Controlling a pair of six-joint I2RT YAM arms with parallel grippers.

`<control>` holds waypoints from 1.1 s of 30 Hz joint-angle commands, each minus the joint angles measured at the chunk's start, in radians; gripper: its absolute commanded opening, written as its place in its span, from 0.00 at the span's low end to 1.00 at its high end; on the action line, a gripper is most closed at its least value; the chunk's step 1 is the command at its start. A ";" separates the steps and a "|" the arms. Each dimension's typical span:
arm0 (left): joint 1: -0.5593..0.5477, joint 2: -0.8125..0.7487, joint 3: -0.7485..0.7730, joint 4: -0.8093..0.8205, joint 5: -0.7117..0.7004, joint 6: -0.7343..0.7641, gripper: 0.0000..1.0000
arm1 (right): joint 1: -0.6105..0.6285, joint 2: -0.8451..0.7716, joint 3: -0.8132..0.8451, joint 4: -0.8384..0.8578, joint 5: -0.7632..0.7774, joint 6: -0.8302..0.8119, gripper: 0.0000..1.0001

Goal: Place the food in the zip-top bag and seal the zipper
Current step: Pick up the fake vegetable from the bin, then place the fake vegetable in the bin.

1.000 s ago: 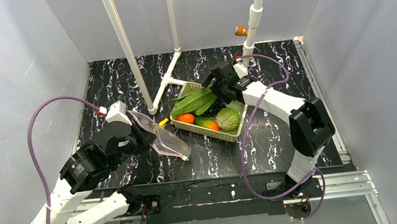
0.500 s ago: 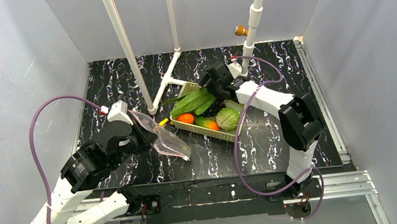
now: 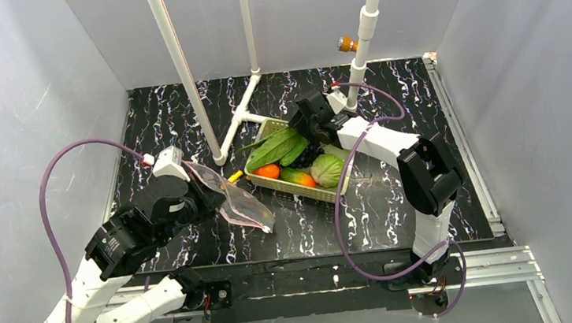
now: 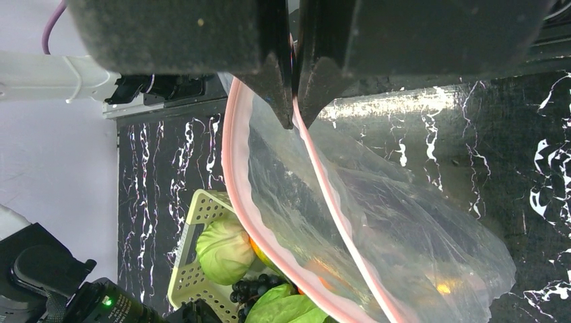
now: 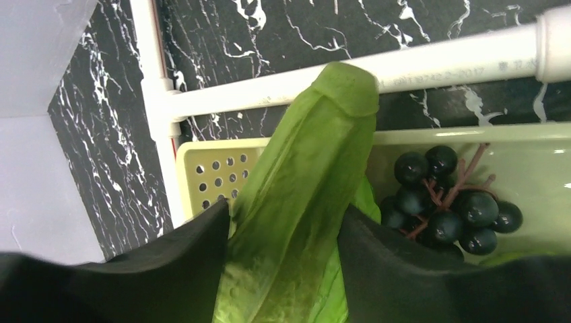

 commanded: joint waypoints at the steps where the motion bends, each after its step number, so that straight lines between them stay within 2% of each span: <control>1: 0.003 -0.002 0.027 -0.002 -0.011 0.006 0.00 | -0.016 0.004 0.023 0.070 -0.041 -0.012 0.55; 3: 0.002 0.004 0.027 0.001 -0.005 0.001 0.00 | -0.016 -0.022 0.003 0.107 -0.067 -0.023 0.44; 6: 0.002 0.005 0.020 0.009 0.006 -0.003 0.00 | -0.016 -0.085 -0.037 0.144 -0.093 -0.050 0.35; 12: 0.002 0.006 0.025 0.002 -0.021 0.007 0.00 | -0.016 -0.264 -0.112 0.237 -0.080 -0.187 0.21; 17: 0.003 0.012 0.020 0.016 -0.017 0.011 0.00 | -0.016 -0.403 -0.148 0.303 -0.157 -0.414 0.16; 21: 0.003 0.018 0.022 0.031 -0.002 0.017 0.00 | -0.016 -0.486 -0.156 0.300 -0.325 -0.669 0.16; 24: 0.003 0.022 0.022 0.032 -0.003 0.022 0.00 | -0.016 -0.545 -0.164 0.269 -0.516 -0.870 0.18; 26: 0.003 0.022 0.023 0.031 -0.003 0.025 0.00 | -0.016 -0.566 -0.146 0.199 -0.575 -1.030 0.19; 29: 0.003 0.015 0.020 0.028 0.000 0.023 0.00 | -0.015 -0.531 -0.022 -0.083 -0.605 -1.249 0.20; 33: 0.003 0.006 0.013 0.028 -0.001 0.021 0.00 | -0.009 -0.430 0.149 -0.393 -0.501 -1.446 0.22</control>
